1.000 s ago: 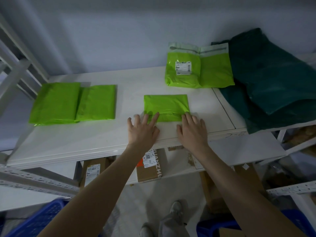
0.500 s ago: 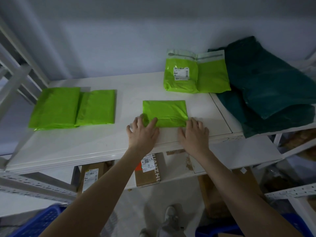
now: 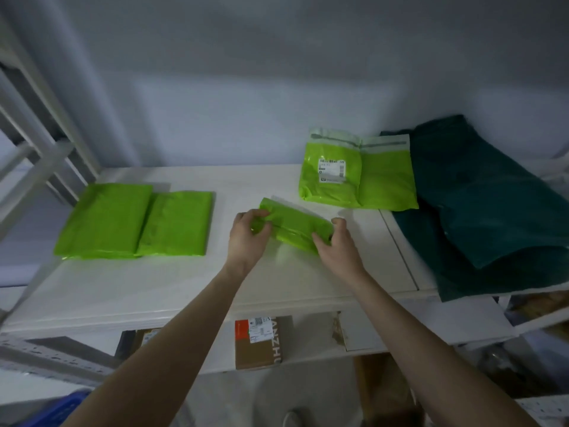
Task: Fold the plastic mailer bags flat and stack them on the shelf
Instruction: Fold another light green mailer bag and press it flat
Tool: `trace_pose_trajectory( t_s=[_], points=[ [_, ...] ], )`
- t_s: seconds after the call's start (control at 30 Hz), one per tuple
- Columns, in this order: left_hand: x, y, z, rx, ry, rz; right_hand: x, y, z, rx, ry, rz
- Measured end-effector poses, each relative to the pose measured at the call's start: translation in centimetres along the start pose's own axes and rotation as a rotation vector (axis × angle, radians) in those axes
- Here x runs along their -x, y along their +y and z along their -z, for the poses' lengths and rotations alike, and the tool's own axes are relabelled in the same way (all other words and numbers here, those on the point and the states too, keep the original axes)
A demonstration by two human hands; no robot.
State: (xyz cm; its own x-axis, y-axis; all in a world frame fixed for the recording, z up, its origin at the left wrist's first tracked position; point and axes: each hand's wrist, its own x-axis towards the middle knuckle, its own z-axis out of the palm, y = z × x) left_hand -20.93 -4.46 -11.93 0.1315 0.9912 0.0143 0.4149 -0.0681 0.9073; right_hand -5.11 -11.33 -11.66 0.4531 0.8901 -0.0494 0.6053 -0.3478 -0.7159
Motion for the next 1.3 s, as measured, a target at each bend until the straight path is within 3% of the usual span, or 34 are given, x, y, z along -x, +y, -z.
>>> trace_pose_trajectory(
  t_s=[0.2, 0.37, 0.5, 0.7, 0.9, 1.3],
  points=[
    [-3.1, 2.3, 1.3, 0.35, 0.108, 0.009, -2.7, -1.1, 1.2, 0.156, -0.084, 0.092],
    [-4.7, 3.7, 2.5, 0.69, 0.077, 0.149, -5.7, -2.6, 1.6, 0.137, -0.041, 0.199],
    [-5.6, 3.8, 3.8, 0.756, 0.128, 0.221, -6.6, -4.6, 0.6, -0.028, -0.183, 0.197],
    [-7.1, 1.6, 6.6, 0.631, 0.241, 0.211, -6.4, -7.9, -3.0, -0.236, -0.279, 0.088],
    [-8.7, -1.1, 11.7, 0.438, 0.304, 0.18, -5.5, -11.9, -6.9, -0.364, -0.245, 0.065],
    [-10.5, -8.5, 21.2, -0.387, 0.007, -0.018, -3.9, -16.6, -17.2, -0.265, -0.199, 0.026]
  ],
)
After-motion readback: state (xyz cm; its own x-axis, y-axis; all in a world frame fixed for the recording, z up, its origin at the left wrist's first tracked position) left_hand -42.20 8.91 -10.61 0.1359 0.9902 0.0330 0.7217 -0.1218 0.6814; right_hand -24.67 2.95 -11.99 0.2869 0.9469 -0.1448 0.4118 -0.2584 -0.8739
